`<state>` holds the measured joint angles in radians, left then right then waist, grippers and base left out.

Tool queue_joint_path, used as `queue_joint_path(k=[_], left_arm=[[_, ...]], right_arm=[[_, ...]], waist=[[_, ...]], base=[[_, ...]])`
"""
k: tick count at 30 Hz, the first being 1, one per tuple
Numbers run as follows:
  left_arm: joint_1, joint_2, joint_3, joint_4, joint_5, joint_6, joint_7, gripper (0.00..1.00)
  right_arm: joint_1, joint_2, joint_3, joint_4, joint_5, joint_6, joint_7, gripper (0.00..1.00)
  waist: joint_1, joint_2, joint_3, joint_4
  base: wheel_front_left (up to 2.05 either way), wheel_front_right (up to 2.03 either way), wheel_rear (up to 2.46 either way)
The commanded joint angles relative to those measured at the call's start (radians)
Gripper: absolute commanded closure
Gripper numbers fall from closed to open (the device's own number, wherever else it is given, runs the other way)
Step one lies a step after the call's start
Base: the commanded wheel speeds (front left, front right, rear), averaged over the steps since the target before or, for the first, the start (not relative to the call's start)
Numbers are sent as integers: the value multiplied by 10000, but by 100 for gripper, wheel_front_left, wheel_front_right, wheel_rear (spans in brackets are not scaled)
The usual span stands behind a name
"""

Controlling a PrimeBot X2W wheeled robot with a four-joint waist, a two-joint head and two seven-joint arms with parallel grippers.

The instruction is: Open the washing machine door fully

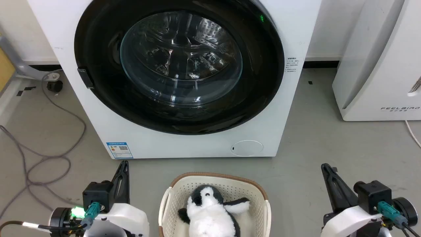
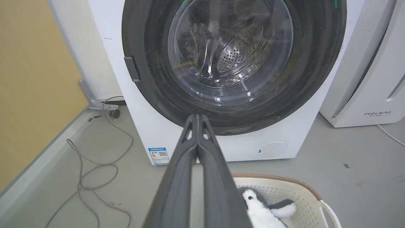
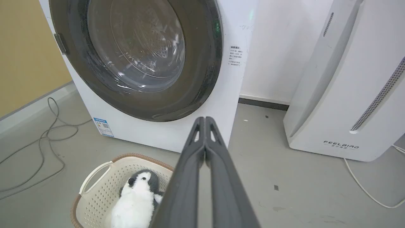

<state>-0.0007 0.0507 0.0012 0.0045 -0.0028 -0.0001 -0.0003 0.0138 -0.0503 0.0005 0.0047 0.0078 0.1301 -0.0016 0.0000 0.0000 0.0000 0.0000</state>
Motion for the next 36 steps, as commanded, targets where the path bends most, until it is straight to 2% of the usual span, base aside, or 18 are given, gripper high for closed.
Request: queue_joint_path(k=[1, 36], left_arm=[[7, -5, -12, -45, 28, 1, 3, 100], [7, -5, -12, -45, 28, 1, 3, 100]], right_arm=[[-138, 1, -5, -47, -78, 6, 16, 100], [-138, 1, -5, -47, -78, 6, 16, 100]], waist=[[0, 0, 0, 0], [0, 0, 0, 0]], base=[[0, 0, 0], [0, 0, 0]])
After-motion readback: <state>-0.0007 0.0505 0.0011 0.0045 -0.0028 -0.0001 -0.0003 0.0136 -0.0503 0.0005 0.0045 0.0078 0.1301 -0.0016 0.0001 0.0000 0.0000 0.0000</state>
